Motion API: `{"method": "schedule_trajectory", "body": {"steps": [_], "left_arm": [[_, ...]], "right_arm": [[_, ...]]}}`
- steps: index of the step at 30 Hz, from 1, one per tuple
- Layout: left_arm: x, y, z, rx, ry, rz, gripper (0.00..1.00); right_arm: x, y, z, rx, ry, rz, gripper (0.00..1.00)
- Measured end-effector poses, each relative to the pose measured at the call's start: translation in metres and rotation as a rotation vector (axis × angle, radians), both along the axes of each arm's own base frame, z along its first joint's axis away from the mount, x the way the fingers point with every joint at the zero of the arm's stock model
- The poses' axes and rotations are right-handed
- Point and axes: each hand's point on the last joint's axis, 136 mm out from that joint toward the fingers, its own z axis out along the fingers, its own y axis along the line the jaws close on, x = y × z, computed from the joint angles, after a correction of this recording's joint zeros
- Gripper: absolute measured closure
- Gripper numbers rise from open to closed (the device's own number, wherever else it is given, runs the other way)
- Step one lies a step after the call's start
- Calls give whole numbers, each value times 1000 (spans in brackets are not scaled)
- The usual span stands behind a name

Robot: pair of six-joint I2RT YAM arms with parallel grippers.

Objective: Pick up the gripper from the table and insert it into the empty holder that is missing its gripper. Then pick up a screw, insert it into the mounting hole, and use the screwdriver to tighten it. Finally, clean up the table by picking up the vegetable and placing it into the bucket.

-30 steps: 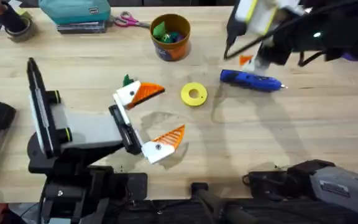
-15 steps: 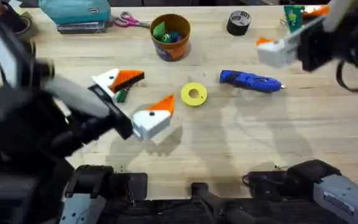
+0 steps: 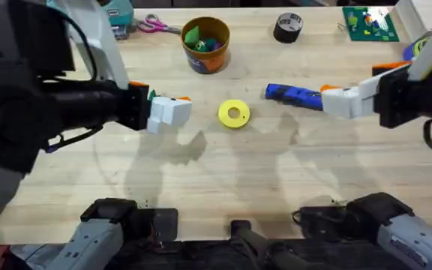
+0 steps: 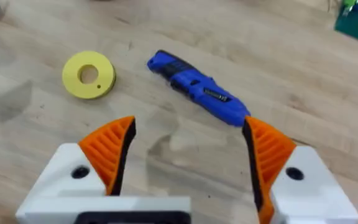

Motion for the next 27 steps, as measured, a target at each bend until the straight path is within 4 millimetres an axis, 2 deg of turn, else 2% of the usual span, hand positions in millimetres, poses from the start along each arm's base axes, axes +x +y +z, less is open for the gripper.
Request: {"method": "schedule_trajectory", "body": {"steps": [3, 8, 17, 21, 24, 27], "left_arm": [[4, 4, -12, 22, 47, 12, 15], [6, 7, -15, 40, 54, 26, 15], [19, 40, -8, 214, 149, 128, 15], [29, 55, -33, 274, 279, 132, 15], [38, 75, -59, 278, 374, 188, 15], [47, 93, -74, 272, 413, 236, 15]], "right_arm": [[-5, -1, -15, -6, 46, -6, 5], [-5, -1, -15, -6, 47, -6, 5], [-3, -1, -14, -4, 39, -6, 5], [-3, -1, -14, -4, 40, -6, 5], [-3, -1, -14, -4, 39, -6, 5], [-3, -1, -14, -4, 40, -6, 5]]}}
